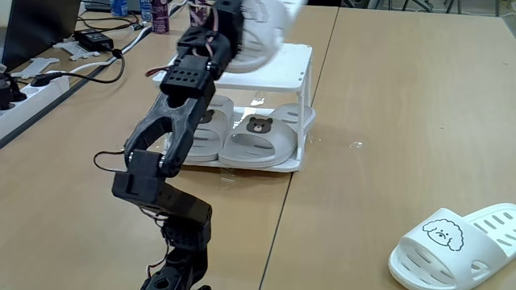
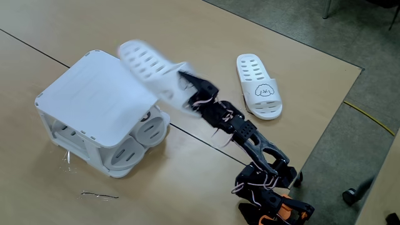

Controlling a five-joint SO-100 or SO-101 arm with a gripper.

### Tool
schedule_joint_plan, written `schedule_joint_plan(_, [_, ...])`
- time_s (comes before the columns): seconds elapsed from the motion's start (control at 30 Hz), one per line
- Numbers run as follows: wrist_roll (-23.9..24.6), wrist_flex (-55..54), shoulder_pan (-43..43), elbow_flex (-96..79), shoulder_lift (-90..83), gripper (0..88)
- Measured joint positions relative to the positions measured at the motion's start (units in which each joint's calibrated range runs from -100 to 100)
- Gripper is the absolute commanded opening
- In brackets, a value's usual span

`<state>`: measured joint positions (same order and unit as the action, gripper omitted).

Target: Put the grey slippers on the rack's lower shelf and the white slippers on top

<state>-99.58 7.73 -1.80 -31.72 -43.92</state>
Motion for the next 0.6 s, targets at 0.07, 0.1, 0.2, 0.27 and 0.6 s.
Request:
schedule_joint_plan(0.07, [0.0,0.0,-5.5,0.0,0.0,0.7])
schedule_joint_plan(0.1, [0.0,0.0,-8.3,0.0,0.0,0.7])
schedule_joint_plan(0.2, [0.0,0.0,-13.9,0.0,0.0,0.7])
schedule_joint_plan(0.27, [0.0,0.0,-15.5,0.0,0.0,0.7])
schedule_joint_plan(0.6, [0.0,0.1,-16.2,23.6,28.6,0.7])
